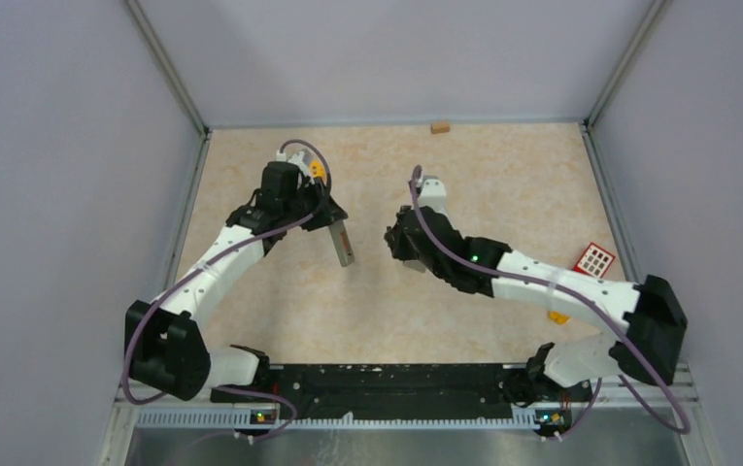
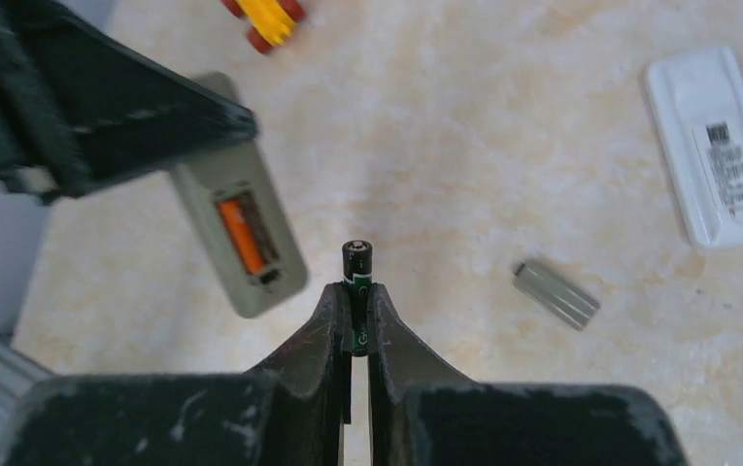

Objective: Load the batteries into the remote control
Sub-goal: Pick up the battery from the center of the board, then load the battery into the remote control.

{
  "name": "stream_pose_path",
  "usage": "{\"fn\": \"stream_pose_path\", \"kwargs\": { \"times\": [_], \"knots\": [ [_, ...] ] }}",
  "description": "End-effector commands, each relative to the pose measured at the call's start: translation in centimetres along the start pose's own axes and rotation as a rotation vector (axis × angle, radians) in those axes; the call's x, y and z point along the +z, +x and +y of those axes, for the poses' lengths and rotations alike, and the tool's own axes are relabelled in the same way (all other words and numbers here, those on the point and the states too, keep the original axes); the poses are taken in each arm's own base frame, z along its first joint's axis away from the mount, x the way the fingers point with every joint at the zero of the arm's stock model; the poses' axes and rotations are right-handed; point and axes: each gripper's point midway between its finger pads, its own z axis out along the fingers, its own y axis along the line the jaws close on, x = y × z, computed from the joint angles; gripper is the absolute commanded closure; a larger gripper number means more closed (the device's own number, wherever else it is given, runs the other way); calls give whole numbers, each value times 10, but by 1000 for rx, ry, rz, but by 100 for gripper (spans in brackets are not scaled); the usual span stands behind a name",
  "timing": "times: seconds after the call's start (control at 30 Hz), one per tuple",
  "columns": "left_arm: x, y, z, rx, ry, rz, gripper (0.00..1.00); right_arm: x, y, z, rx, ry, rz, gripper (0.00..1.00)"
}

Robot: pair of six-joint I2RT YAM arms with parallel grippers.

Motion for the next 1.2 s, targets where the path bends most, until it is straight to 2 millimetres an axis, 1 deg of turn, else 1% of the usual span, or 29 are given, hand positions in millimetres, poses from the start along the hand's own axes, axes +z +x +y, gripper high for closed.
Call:
{"fn": "stream_pose_path", "kwargs": {
  "times": [0.0,0.07,0.17,0.23,0.33,0.43,0.6,0.73,0.9,1.07,1.17],
  "knots": [
    [-36,-14,-94,84,517,-40,100,-39,-72,47,-20,-284,-246,100],
    [-46,-14,-108,70,595,-26,100,-49,-87,57,-43,-331,-291,100],
    [-64,-19,-131,27,714,-12,100,-58,-98,65,-57,-374,-334,100],
    [-73,-19,-140,-7,770,5,100,-64,-102,69,-71,-405,-350,100],
    [-83,-17,-151,-50,847,54,100,-70,-101,74,-85,-451,-370,100],
    [-84,-13,-154,-78,881,97,100,-68,-99,72,-96,-435,-372,100],
    [-87,-10,-156,-101,899,117,100,-69,-102,64,-111,-396,-392,100],
    [-92,-11,-157,-116,910,117,100,-69,-95,65,-147,-405,-373,100],
    [-99,-13,-164,-144,947,151,100,-70,-77,65,-201,-449,-321,92],
    [-101,-12,-165,-171,950,172,100,-73,-72,58,-217,-440,-304,90],
    [-104,-14,-168,-181,965,182,100,-75,-68,58,-234,-457,-294,85]
  ]
}}
